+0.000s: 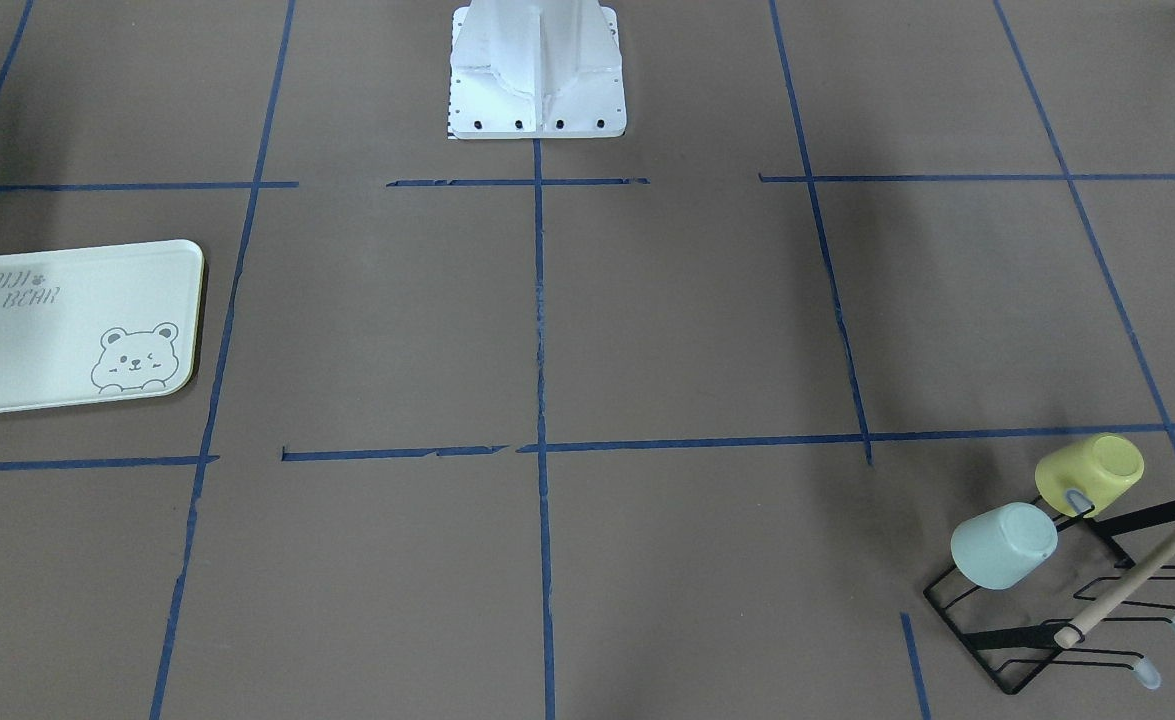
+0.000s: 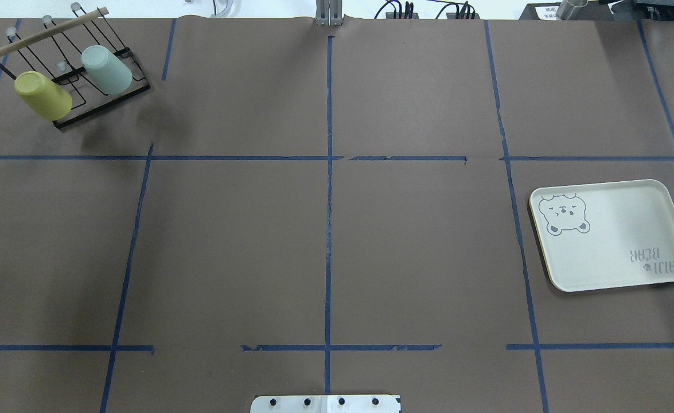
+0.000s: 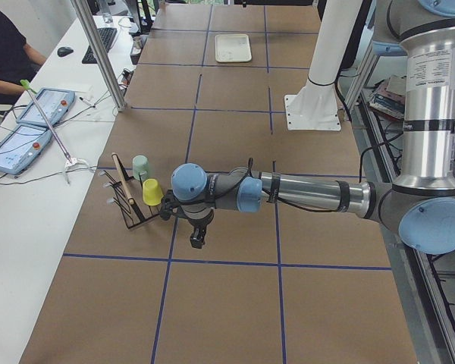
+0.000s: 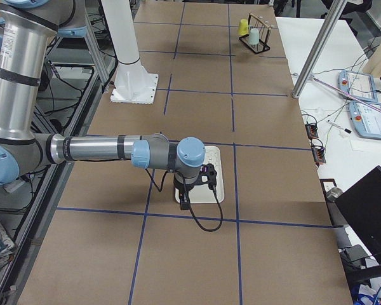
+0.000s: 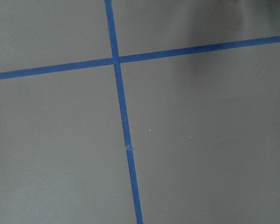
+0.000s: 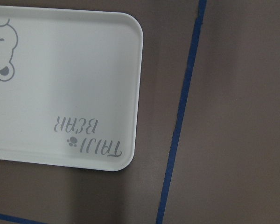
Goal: Left arm grabs green cup and hands to right arm on tray
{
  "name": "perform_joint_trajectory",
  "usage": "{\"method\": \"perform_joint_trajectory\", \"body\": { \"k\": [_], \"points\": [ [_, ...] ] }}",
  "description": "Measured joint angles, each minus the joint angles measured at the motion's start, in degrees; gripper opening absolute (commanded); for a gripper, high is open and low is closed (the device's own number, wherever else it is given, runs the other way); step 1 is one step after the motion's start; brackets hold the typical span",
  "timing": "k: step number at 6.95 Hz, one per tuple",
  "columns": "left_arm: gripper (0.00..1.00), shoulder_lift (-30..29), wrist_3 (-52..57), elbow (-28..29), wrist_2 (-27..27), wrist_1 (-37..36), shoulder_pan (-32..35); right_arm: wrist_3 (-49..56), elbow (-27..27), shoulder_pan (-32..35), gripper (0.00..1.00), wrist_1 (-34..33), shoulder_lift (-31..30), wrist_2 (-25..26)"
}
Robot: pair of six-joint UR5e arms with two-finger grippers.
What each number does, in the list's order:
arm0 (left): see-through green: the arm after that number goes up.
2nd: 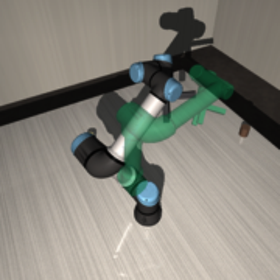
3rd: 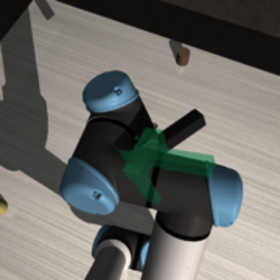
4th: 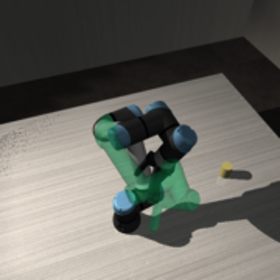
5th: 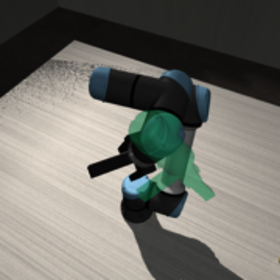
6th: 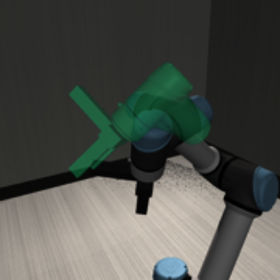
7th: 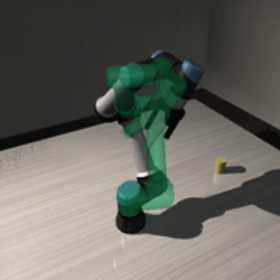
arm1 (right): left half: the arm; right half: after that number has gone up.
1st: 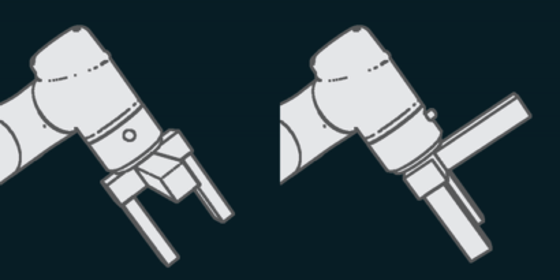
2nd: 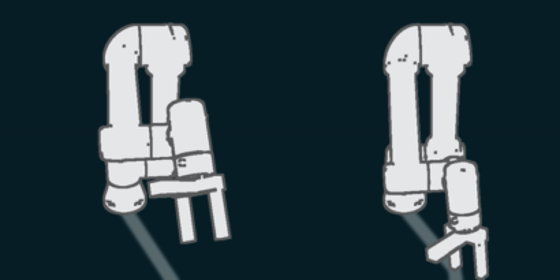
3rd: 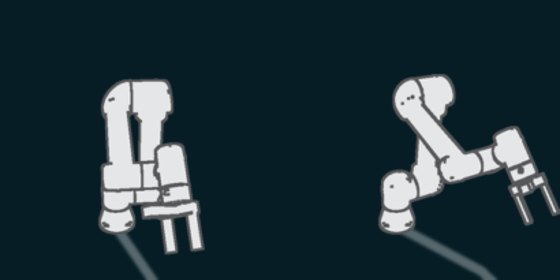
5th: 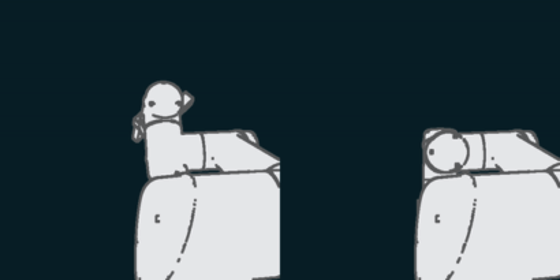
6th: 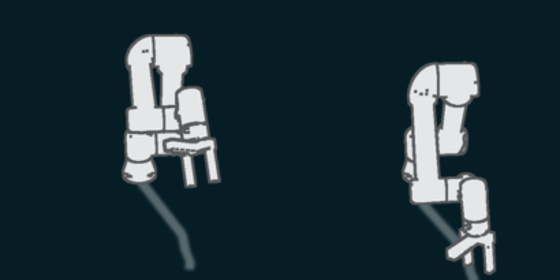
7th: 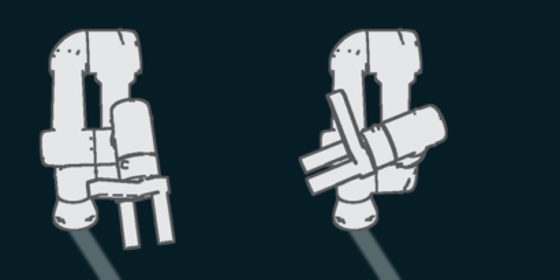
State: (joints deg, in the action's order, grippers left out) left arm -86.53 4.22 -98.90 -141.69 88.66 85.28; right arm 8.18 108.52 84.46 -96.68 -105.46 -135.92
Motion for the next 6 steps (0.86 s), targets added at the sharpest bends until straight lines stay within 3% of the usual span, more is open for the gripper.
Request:
{"method": "perform_joint_trajectory", "body": {
  "k": [1, 3, 6],
  "points": [
    [1.0, -1.0, -3.0, -0.8, -0.2, 0.2, -1.7, 0.0, 0.2, 0.0, 1.0, 0.0, 0.0, -0.1],
    [1.0, -8.5, -14.0, -1.4, 0.0, 0.2, -6.1, -0.1, 0.8, 0.0, 1.0, 0.0, 0.0, -0.7],
    [1.0, -22.1, -34.5, 1.0, 5.2, -0.4, -13.5, 0.0, 1.4, 0.0, 1.0, 0.2, 0.0, -7.7]
  ]
}}
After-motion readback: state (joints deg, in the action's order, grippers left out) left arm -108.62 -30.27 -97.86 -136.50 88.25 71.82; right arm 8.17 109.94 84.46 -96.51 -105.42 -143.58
